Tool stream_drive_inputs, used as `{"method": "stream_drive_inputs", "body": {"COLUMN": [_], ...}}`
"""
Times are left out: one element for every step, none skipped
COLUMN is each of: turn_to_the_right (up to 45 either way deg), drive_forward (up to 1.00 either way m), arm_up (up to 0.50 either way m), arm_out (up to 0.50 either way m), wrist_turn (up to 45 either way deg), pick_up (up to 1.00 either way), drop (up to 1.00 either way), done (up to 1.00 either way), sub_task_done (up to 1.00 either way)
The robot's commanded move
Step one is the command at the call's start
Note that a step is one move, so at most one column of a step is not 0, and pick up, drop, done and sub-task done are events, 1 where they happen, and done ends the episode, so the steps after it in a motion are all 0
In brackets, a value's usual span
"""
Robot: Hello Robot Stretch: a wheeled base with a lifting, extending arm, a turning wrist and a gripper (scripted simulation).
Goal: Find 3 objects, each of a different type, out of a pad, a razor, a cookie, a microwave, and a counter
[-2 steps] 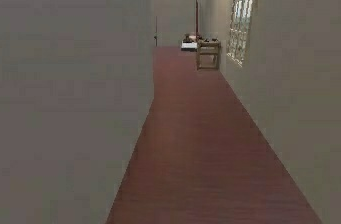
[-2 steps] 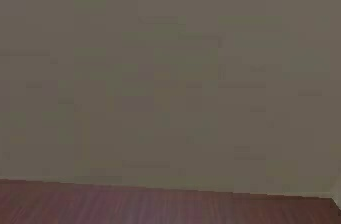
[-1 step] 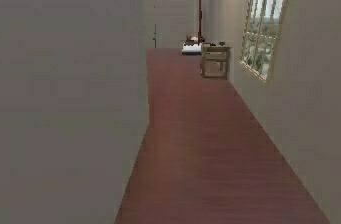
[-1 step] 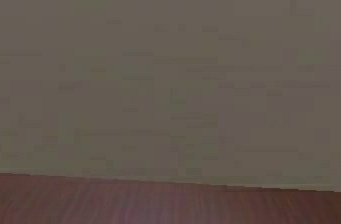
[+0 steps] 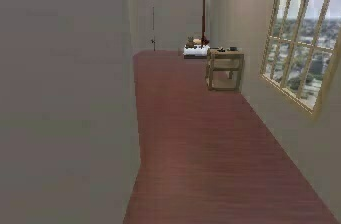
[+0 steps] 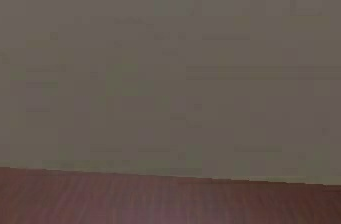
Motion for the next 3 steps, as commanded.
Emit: {"method": "stream_drive_inputs", "body": {"turn_to_the_right": [0.0, 0.0, -9.0], "drive_forward": [1.0, 0.95, 0.0], "arm_up": [0.0, 0.0, 0.0], "arm_out": [0.0, 0.0, 0.0], "wrist_turn": [0.0, 0.0, 0.0], "pick_up": [0.0, 0.0, 0.0], "drop": [0.0, 0.0, 0.0], "done": [0.0, 0.0, 0.0], "sub_task_done": [0.0, 0.0, 0.0]}}
